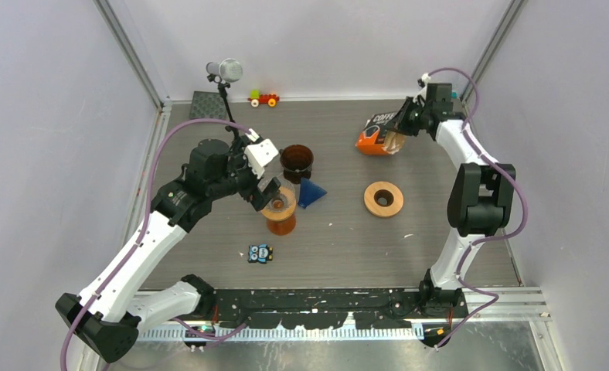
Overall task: Place the coffee filter in the dripper
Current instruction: Adjust the coffee filter holder at the center of the board.
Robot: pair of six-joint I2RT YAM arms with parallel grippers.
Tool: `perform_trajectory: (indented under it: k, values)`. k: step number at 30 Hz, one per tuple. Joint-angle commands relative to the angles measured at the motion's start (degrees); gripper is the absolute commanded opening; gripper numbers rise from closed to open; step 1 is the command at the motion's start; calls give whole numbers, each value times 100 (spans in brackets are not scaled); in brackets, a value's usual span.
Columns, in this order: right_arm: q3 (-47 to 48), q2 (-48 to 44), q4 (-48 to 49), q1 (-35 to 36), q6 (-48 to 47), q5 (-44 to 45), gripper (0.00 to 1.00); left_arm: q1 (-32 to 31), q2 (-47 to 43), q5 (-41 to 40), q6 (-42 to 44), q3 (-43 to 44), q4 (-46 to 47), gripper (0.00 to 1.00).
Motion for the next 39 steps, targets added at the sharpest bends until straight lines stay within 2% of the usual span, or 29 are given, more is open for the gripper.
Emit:
perform_trajectory:
  k: [1, 6, 10, 16, 30, 36, 39]
  values:
    - [936, -473, -1746, 39, -1360, 323, 0, 2, -129, 51, 84, 147, 93, 96]
    - [1927, -205, -3230, 142, -2440, 665, 1, 2, -120, 92, 26, 182, 86, 96]
    - [2348, 129, -3934, 171, -2933, 895, 0, 2, -142, 108, -5, 180, 93, 96]
    - [2232, 253, -3999, 913, -3592, 2048, 1, 2, -154, 103, -27, 160, 85, 96]
    - [2341, 691, -4045, 1676, -3830, 2843, 1, 3, -209, 104, 1, 113, 95, 96]
    - [2474, 760, -3955, 1869, -3777, 3068, 12, 2, -234, 93, 21, 85, 106, 96]
    - [2653, 759, -3964, 1896, -3714, 3084, 21, 2, -242, 98, 23, 77, 111, 96]
